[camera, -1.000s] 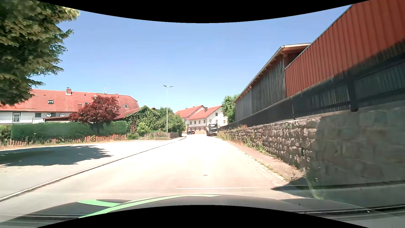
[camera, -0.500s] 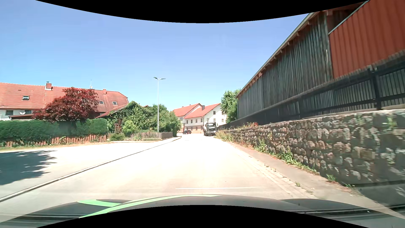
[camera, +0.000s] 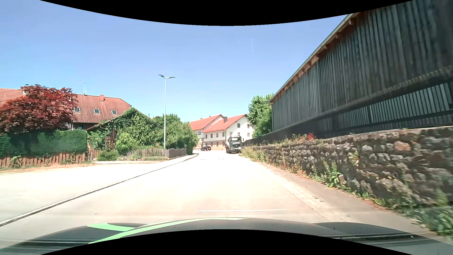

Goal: Follow the waypoints while adhering to traffic rules and regulations

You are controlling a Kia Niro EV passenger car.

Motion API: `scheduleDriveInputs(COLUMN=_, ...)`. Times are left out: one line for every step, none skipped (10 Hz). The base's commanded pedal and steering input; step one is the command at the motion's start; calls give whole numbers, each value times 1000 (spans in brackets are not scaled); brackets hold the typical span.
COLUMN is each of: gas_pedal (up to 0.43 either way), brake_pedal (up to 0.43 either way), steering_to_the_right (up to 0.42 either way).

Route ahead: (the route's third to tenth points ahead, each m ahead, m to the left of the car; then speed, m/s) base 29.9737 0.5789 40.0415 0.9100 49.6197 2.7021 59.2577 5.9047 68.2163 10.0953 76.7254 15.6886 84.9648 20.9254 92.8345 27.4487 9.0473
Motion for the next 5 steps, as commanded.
scheduleDriveInputs(gas_pedal=138, brake_pedal=0, steering_to_the_right=6)
scheduleDriveInputs(gas_pedal=130, brake_pedal=0, steering_to_the_right=6)
scheduleDriveInputs(gas_pedal=87, brake_pedal=0, steering_to_the_right=6)
scheduleDriveInputs(gas_pedal=87, brake_pedal=0, steering_to_the_right=6)
scheduleDriveInputs(gas_pedal=87, brake_pedal=0, steering_to_the_right=6)
